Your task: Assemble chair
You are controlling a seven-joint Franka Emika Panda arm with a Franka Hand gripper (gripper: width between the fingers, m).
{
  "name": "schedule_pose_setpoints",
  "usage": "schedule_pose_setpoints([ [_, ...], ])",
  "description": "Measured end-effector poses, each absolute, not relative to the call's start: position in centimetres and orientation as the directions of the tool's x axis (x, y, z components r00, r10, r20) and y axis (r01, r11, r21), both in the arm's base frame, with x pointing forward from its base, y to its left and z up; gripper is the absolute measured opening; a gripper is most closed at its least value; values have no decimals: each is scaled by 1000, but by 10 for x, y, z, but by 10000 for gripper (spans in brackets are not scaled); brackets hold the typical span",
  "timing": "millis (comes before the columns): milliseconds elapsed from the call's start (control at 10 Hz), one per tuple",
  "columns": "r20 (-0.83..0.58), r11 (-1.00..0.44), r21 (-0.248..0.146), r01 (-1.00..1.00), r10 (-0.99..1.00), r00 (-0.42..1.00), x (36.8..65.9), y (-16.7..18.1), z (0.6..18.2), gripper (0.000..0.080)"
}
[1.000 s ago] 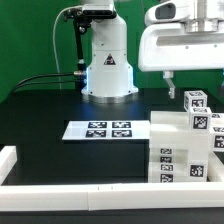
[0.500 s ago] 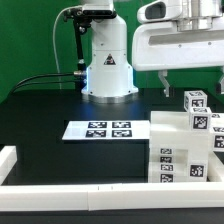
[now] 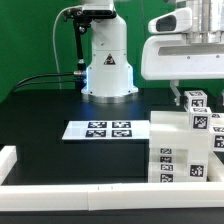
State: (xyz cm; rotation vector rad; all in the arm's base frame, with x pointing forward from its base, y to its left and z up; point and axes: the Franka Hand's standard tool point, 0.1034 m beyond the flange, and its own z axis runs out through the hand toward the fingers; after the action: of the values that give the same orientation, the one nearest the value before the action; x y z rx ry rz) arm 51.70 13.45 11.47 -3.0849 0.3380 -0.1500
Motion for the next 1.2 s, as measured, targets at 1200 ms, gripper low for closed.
schedule_pose_setpoints([
  [1200,13,-524,-111,-845,-851,526,518,118,113,281],
])
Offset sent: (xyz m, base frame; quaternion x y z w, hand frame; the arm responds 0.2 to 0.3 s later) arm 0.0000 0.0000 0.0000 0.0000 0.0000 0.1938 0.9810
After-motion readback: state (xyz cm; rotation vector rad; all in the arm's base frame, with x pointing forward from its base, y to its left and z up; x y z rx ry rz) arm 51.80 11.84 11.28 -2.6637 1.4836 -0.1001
